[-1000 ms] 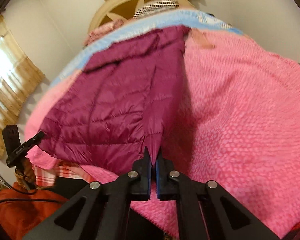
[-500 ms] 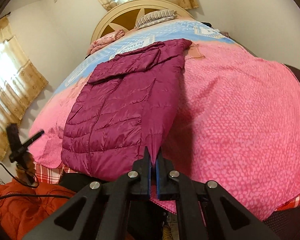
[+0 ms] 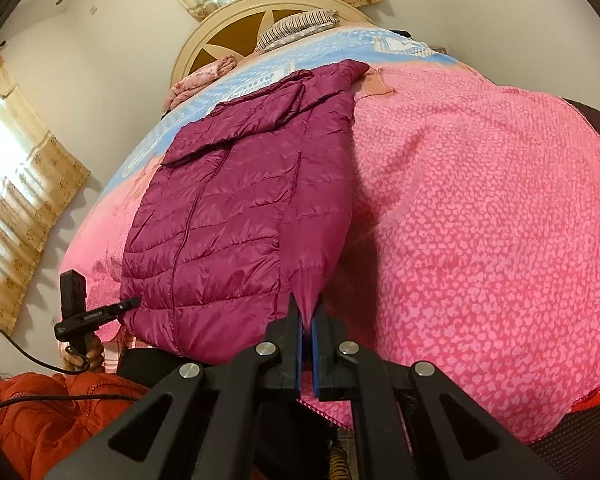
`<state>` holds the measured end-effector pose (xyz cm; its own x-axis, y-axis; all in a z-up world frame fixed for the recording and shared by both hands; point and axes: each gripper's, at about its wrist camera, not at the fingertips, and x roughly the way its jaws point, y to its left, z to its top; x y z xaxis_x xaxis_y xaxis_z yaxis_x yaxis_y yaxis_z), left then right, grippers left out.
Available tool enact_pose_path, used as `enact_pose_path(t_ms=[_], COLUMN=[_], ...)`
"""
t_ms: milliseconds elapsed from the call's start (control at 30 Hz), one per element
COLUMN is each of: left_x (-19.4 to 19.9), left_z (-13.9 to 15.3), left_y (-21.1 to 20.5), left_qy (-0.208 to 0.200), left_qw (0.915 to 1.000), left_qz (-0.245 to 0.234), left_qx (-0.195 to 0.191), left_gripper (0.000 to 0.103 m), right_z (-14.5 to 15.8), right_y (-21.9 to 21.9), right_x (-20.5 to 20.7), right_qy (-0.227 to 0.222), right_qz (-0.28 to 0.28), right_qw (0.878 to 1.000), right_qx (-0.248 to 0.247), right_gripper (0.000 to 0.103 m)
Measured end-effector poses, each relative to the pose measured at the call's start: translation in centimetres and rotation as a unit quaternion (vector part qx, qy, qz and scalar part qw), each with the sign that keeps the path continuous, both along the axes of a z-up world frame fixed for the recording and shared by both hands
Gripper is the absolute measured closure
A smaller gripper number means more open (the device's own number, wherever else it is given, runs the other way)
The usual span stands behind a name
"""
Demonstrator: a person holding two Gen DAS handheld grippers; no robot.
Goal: Fold large clothes
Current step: 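Lift the hem with both grippers and fold it toward the collar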
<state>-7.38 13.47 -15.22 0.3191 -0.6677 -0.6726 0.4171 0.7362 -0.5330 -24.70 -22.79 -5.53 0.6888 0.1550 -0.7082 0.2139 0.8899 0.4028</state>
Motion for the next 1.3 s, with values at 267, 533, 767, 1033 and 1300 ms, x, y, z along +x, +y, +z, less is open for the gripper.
enact_pose_path(t_ms=[267,533,767,1033,1300], left_x=[-3.4,-3.8,-0.8,9.8,20.5], left_z=[10.1,16.0,18.6,19.1,17.4], left_y=[1.2,2.6,1.9,-0.1,-4.5], left_qy=[-0.136,-0.201,-0.189,-0.119,-0.072], left_qw=[0.9848,0.9644,0.9657,0.9855,0.9914], left_qz=[-0.052,-0.070,-0.037,0.053,0.107], left_qx=[-0.095,-0.157,-0.174,-0.109,-0.021], left_gripper=[0.095,0.095,0.095,0.094,0.094], right_z=[3.0,7.1,10.7,13.3,13.7], right_y=[-0.5,-1.8,-2.8,-6.9,-11.7], right_x=[-1.3,-3.9,-4.2,4.5,19.7], right_qy=[-0.053,-0.110,-0.157,-0.163,-0.107], right_qz=[0.003,-0.014,-0.016,-0.034,-0.065], right_qw=[0.998,0.993,0.986,0.984,0.991], right_qx=[0.019,0.034,0.049,0.055,0.038], right_gripper=[0.101,0.101,0.101,0.101,0.101])
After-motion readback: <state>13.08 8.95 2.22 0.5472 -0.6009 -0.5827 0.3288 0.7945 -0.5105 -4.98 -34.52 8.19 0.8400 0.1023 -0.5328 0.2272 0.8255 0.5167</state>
